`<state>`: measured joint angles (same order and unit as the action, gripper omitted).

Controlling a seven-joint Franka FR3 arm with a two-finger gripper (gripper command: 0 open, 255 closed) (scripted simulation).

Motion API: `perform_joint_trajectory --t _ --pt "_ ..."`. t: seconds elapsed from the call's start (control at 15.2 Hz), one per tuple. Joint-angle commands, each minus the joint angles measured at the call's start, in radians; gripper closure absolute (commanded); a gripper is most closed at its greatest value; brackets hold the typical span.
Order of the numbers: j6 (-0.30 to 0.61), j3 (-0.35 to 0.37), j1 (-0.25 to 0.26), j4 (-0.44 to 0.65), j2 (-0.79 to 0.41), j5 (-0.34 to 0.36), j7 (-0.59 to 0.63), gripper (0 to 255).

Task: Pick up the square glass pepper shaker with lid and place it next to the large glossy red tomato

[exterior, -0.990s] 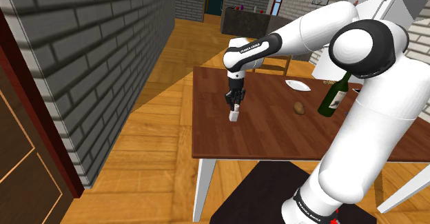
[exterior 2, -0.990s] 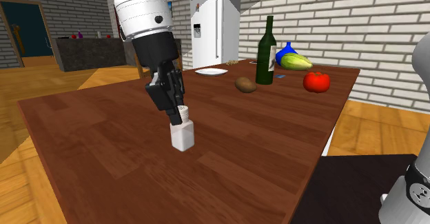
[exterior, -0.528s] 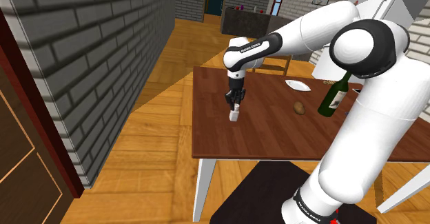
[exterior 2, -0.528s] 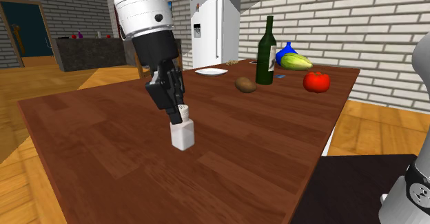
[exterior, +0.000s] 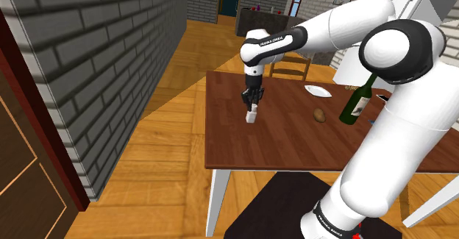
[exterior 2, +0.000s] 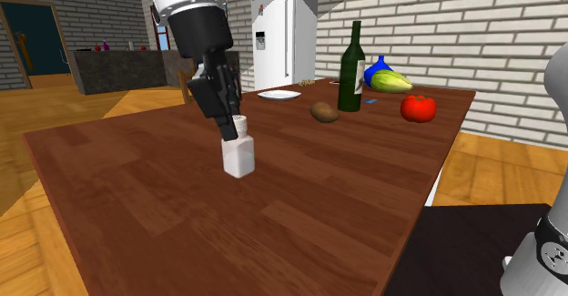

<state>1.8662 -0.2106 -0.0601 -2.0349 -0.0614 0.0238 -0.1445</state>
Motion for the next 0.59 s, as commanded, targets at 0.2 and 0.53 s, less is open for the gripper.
perform_joint_trajectory --t 0.2,0.53 --pt "-0.065 0.000 0.000 0.039 0.027 0.005 0.001 255" --pt "-0.130 0.000 0.001 0.086 0.044 0.008 0.001 255"
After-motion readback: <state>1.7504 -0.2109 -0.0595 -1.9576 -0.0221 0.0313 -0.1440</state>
